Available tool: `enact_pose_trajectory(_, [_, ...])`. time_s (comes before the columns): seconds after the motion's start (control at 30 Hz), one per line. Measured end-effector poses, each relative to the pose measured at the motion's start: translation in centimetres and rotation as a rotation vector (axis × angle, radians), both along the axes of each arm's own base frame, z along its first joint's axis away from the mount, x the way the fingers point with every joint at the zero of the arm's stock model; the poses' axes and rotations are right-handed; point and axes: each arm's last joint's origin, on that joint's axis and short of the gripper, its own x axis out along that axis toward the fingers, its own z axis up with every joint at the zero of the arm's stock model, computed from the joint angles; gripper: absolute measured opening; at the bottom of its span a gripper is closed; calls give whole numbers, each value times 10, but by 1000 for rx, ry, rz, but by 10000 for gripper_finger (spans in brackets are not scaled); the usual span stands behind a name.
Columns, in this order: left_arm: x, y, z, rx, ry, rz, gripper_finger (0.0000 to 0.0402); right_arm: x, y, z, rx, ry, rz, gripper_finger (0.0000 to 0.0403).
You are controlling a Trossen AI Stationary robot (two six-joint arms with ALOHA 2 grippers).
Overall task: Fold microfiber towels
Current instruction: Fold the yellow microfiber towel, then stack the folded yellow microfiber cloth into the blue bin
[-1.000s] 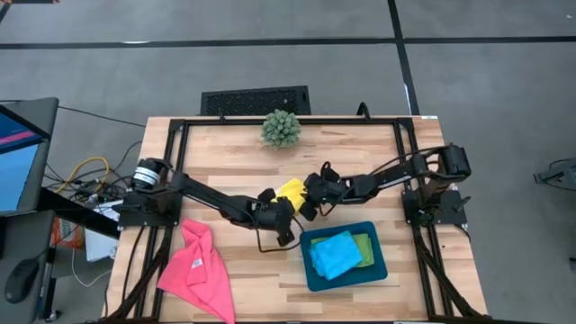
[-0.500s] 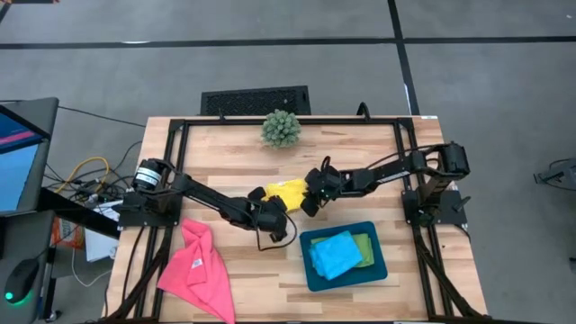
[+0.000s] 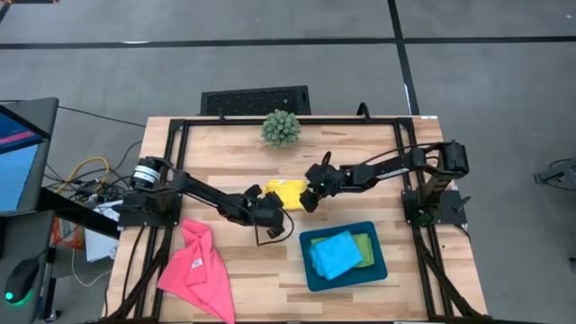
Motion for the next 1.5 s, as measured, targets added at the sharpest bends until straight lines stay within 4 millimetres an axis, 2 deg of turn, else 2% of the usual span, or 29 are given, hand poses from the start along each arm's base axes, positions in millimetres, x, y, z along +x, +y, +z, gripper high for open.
enact_pose_trajectory(0.1, [5, -1, 35, -6, -59, -18, 66, -1, 0, 4, -4, -8, 7, 260])
enact_pose_trajectory(0.2, [0, 0, 69, 10, -127, -18, 66, -1, 0, 4, -7, -1, 13, 260])
enact_pose_trajectory(0.3, [-12, 7, 90, -6, -181, 76, 66, -1, 1, 4, 15, 0, 34, 260])
enact_pose_trajectory(0.37, [-18, 18, 97, -54, -192, 174, 66, -3, 2, 2, 37, 20, 50, 260])
enact_pose_trajectory(0.47, [-24, 36, 91, -154, -115, 258, 70, -7, 4, 4, 72, 49, 83, 260])
enact_pose_trajectory(0.53, [-22, 47, 88, -230, -135, 269, 81, -11, 4, 10, 72, 52, 90, 260])
enact_pose_trajectory(0.67, [-24, 65, 74, -320, -166, 320, 127, -24, 5, 30, 59, 68, 102, 260])
enact_pose_trajectory(0.83, [-34, 78, 54, -384, -185, 459, 189, -44, 8, 61, -20, 61, 88, 260])
enact_pose_trajectory(0.97, [-34, 79, 41, -498, -278, 471, 218, -63, 11, 81, -83, 66, 63, 260])
enact_pose_trajectory(1.23, [-51, 80, 18, -538, -281, 619, 231, -83, 17, 105, -164, 17, 45, 260])
enact_pose_trajectory(1.37, [-49, 83, 15, -583, -394, 611, 232, -84, 19, 106, -184, 20, 40, 260])
enact_pose_trajectory(1.5, [-44, 86, 3, -602, -385, 614, 232, -83, 19, 104, -184, 36, 43, 260])
